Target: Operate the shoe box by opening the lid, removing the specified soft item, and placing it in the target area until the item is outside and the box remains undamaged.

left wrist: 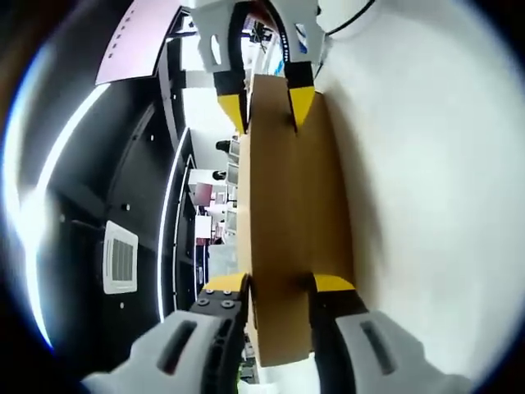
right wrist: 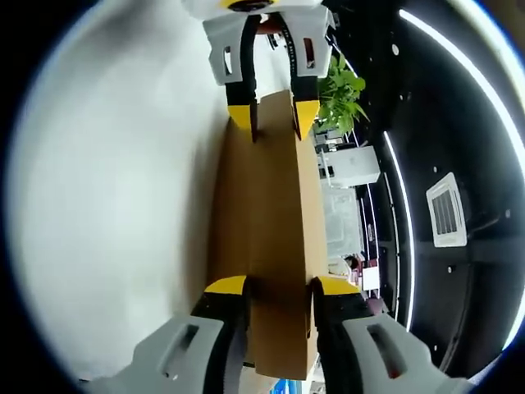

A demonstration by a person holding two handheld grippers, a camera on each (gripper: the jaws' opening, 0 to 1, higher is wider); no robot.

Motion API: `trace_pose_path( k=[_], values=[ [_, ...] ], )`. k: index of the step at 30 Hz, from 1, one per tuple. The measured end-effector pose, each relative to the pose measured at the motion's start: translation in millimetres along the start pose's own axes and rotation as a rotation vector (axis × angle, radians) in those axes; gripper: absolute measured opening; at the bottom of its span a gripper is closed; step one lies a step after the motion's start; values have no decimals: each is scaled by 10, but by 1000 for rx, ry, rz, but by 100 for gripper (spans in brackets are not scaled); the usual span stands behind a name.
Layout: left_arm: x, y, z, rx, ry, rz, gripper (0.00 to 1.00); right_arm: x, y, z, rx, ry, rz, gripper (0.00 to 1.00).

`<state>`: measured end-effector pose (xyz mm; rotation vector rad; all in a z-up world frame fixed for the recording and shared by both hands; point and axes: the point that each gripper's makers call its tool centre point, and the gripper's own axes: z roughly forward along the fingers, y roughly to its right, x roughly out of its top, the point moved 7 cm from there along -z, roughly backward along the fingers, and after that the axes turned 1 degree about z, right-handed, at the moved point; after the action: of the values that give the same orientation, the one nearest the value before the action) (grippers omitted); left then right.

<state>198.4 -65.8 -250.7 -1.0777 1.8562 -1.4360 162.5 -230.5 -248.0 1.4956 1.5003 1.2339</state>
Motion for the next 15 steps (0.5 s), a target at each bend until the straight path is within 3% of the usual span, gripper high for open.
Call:
trace_pose_path(
  k=[15],
  values=[
    [270, 93, -247, 15, 9, -10, 29, -61, -108, -304, -9, 9, -6, 30]
  ],
)
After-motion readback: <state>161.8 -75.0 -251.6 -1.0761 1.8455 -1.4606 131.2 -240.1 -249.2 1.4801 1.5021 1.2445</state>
